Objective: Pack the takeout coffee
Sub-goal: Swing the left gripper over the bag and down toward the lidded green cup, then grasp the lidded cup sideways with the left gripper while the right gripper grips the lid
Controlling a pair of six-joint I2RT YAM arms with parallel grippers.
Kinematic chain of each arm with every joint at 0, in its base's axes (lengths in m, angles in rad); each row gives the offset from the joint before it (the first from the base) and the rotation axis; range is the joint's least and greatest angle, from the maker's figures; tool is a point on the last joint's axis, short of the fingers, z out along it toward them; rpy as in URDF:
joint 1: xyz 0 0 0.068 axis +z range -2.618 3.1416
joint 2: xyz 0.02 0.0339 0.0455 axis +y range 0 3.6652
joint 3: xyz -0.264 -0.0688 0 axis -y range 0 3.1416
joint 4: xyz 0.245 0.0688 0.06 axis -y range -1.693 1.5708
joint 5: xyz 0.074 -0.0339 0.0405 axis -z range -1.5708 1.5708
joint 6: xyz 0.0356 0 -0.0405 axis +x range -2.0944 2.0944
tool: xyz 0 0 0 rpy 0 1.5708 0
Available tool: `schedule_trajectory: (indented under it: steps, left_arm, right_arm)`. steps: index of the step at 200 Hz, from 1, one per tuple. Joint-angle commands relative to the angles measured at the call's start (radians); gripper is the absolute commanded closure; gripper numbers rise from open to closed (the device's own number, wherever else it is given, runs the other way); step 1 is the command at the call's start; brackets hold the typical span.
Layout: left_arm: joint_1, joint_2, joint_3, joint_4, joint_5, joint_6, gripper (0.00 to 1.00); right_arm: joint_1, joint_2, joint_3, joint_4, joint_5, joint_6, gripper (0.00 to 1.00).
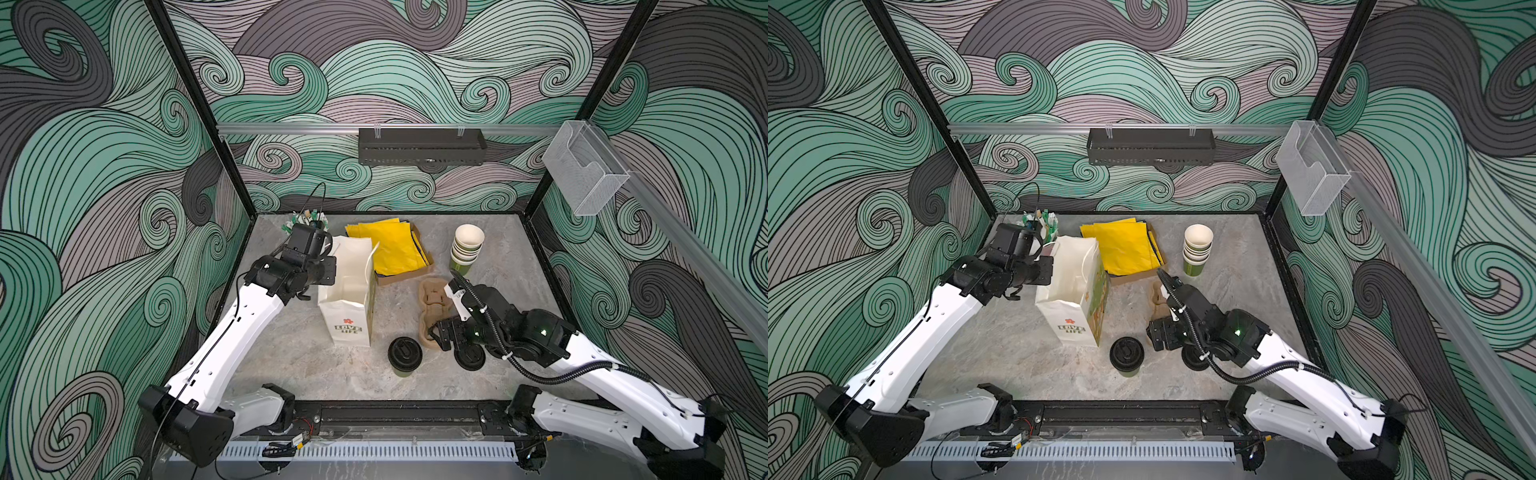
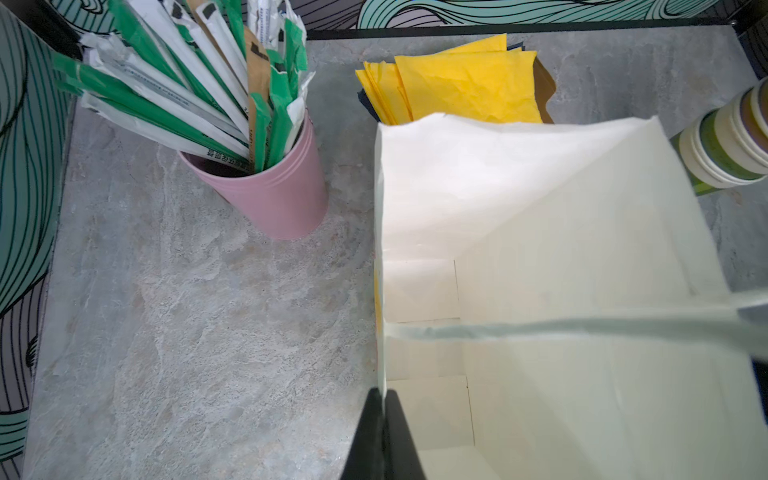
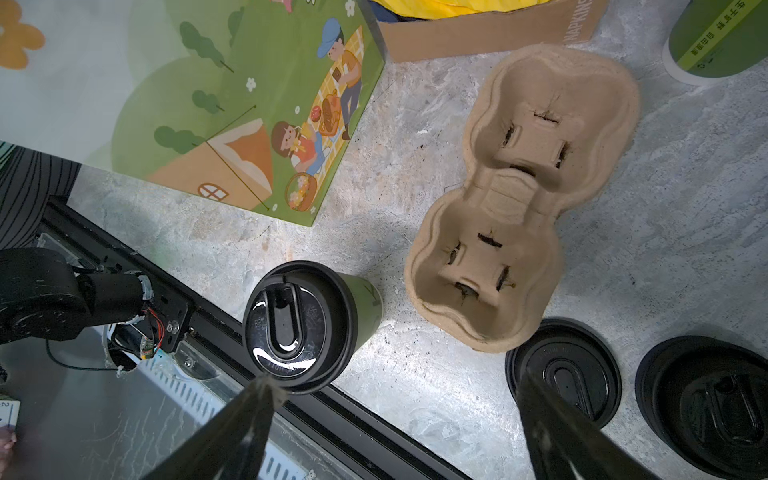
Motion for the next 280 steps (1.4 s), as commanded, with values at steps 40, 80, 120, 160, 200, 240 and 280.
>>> schedule_trajectory:
  steps: [40, 80, 120, 160, 200, 240, 280]
  left_arm:
    - [0.033, 0.082, 0.120, -0.007, -0.006, 0.114, 0.75]
    - [0.034, 0.067, 0.127, -0.006, -0.081, 0.093, 0.21]
    - [0.035, -0.048, 0.291, -0.104, -0.138, 0.125, 0.02]
    - [0.036, -0.122, 0.583, -0.340, -0.195, 0.118, 0.01]
    - [0.034, -0.136, 0.781, -0.581, 0.121, -0.017, 0.08]
    - [0.021, -0.302, 0.372, -0.540, 0.558, -0.242, 0.19]
    - [-0.073, -0.618, -0.155, -0.184, 0.676, -0.572, 0.22]
  right_arm:
    - [-0.006, 0.009, -0.008, -0.018, -0.010, 0.009, 0.08]
    - [-0.006, 0.002, -0.015, -0.018, -0.012, 0.010, 0.08]
    - [-0.007, 0.013, -0.007, -0.023, -0.020, 0.008, 0.07]
    - [-0.011, 0.034, 0.007, -0.016, -0.038, 0.033, 0.07]
    - [-0.013, 0.011, -0.006, -0.016, -0.036, 0.058, 0.07]
    - [-0.017, -0.011, -0.021, -0.016, -0.021, 0.098, 0.09]
    - [-0.018, 0.001, -0.027, -0.015, -0.014, 0.173, 0.14]
